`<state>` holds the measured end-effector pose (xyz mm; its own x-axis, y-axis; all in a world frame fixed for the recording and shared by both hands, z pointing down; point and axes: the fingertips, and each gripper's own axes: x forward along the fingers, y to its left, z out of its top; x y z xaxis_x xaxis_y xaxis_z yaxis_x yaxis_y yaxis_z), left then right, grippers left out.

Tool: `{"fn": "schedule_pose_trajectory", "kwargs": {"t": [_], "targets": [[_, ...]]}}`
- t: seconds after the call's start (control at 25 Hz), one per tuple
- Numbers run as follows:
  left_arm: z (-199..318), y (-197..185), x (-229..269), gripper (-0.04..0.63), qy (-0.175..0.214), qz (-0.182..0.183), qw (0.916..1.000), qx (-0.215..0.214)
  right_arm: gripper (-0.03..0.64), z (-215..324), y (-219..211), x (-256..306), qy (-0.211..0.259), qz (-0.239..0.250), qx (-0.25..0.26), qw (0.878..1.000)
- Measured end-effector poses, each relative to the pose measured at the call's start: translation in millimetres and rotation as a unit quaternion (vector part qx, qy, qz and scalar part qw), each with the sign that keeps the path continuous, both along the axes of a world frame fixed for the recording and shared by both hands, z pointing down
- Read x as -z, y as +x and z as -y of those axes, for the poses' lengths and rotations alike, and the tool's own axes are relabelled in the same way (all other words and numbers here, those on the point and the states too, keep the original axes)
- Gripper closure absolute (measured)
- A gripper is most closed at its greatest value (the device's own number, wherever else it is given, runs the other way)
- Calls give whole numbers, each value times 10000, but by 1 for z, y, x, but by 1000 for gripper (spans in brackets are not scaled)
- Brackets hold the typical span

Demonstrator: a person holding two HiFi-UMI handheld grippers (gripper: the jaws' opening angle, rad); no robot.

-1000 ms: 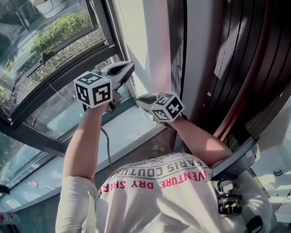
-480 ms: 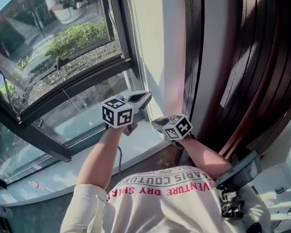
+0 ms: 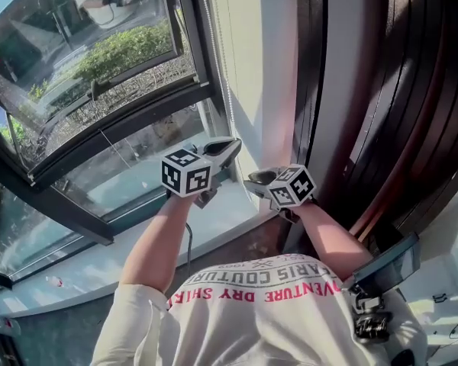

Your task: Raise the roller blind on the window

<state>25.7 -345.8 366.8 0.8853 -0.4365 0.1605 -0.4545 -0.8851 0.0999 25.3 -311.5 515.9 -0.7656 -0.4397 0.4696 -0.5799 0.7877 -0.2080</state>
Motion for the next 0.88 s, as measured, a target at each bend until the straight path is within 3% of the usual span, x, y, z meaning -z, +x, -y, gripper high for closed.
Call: {"fn": "schedule_pose_trajectory", "kwargs": {"t": [0.2,0.36,0.6,0.88], "targets": [[4,-12,-1,589,96,-1,9998,160,528,4,19,80,403,708,-307,9962],[4,-15,0,589,122,50,9998,162,532,6,20,160,1166,1083,-295,9868],[-6,-4,1,589,199,188,9996,20,538,15,2,260,2205,1171,-32,9683],[-25,11,-2,589,-8,40,9996,-291,540,30,-13,306,2528,1218,17,9598]]}}
